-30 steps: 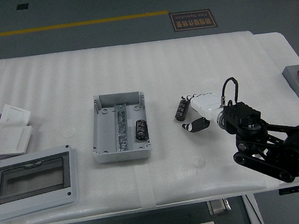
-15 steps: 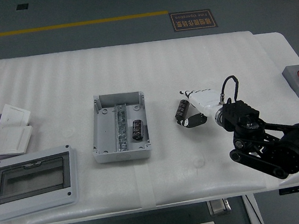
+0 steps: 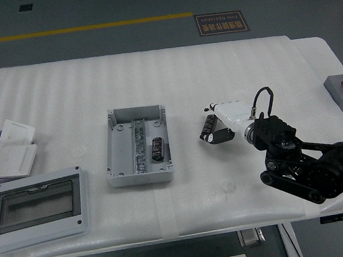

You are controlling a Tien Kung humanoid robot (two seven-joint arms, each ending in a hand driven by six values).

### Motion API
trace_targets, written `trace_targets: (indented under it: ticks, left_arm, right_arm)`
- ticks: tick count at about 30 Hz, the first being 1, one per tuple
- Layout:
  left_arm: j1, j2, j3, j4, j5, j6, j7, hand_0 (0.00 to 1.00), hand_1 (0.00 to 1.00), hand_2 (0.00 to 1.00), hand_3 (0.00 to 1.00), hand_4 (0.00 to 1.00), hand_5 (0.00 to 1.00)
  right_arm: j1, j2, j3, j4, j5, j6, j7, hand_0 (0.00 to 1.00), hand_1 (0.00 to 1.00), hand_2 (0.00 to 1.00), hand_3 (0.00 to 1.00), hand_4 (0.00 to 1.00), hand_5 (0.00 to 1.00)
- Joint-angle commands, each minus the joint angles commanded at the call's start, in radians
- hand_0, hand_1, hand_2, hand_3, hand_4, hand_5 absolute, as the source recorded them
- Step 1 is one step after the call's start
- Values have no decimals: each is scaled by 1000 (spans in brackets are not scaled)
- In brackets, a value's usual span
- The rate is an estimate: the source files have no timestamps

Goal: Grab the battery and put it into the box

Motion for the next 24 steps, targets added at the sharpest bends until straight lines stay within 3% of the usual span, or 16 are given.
trace_targets:
  ticks: [1, 2, 19, 24]
  left_arm:
    - [0, 0, -1, 0, 1, 0, 0, 618, 640, 513, 553, 571, 340]
    - [0, -1, -1, 0, 1, 0, 0, 619, 639, 514, 554, 569, 344]
    - [-1, -2, -1, 0, 1, 5, -4, 619, 641, 516, 556, 577, 351]
    - [-1, -2, 1, 0, -1, 6, -5, 619, 641, 517, 558, 582, 356]
  right_arm:
    - [-1, 0, -1, 0, -3, -4, 2, 708, 669, 653, 799, 761, 543]
    - [-2, 0, -1, 1, -5, -9, 4, 668, 626, 587, 692, 612, 413]
    - [-3, 4, -33, -10, -21, -41, 24, 631, 596, 548, 679, 598, 405]
    - [-6, -3, -20, 14, -34, -48, 24, 624, 593, 545, 677, 599, 407]
